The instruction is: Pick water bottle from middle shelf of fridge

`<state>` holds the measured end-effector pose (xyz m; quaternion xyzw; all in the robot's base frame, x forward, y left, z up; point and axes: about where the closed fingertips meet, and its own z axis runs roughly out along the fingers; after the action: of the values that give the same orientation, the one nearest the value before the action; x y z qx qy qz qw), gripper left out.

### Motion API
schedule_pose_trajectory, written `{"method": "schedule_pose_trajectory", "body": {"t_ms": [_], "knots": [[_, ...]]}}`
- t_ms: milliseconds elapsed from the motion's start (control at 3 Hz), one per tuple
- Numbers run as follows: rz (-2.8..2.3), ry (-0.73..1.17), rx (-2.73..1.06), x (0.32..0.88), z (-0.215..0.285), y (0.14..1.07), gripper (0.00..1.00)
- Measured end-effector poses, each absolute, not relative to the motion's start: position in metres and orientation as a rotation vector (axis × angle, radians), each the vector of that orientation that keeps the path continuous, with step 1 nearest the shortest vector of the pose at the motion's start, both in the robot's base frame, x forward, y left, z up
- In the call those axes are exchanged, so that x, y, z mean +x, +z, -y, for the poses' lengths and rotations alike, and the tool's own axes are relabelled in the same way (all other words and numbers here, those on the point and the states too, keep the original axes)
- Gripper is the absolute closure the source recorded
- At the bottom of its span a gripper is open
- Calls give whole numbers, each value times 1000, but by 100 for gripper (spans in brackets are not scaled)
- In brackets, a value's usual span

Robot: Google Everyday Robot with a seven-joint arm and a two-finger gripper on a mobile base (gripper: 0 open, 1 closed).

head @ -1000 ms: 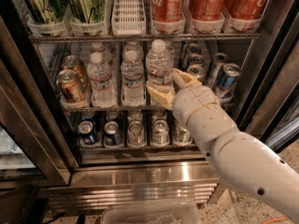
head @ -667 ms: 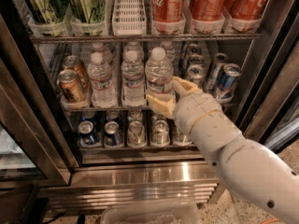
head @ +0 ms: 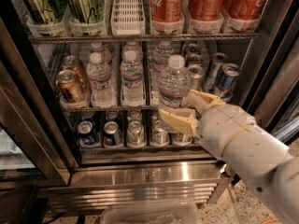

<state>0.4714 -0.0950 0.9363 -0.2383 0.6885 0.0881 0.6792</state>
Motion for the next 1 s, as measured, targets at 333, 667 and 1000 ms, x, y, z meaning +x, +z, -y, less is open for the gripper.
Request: {"method": "schedule_pose_trajectory", "body": {"t_ms": [333, 667, 1000], "knots": [[-1545, 297, -582, 461, 99, 954, 100], [-1559, 473, -693, 449, 67, 952, 100], [-1566, 532, -768, 434, 50, 944, 100]]}}
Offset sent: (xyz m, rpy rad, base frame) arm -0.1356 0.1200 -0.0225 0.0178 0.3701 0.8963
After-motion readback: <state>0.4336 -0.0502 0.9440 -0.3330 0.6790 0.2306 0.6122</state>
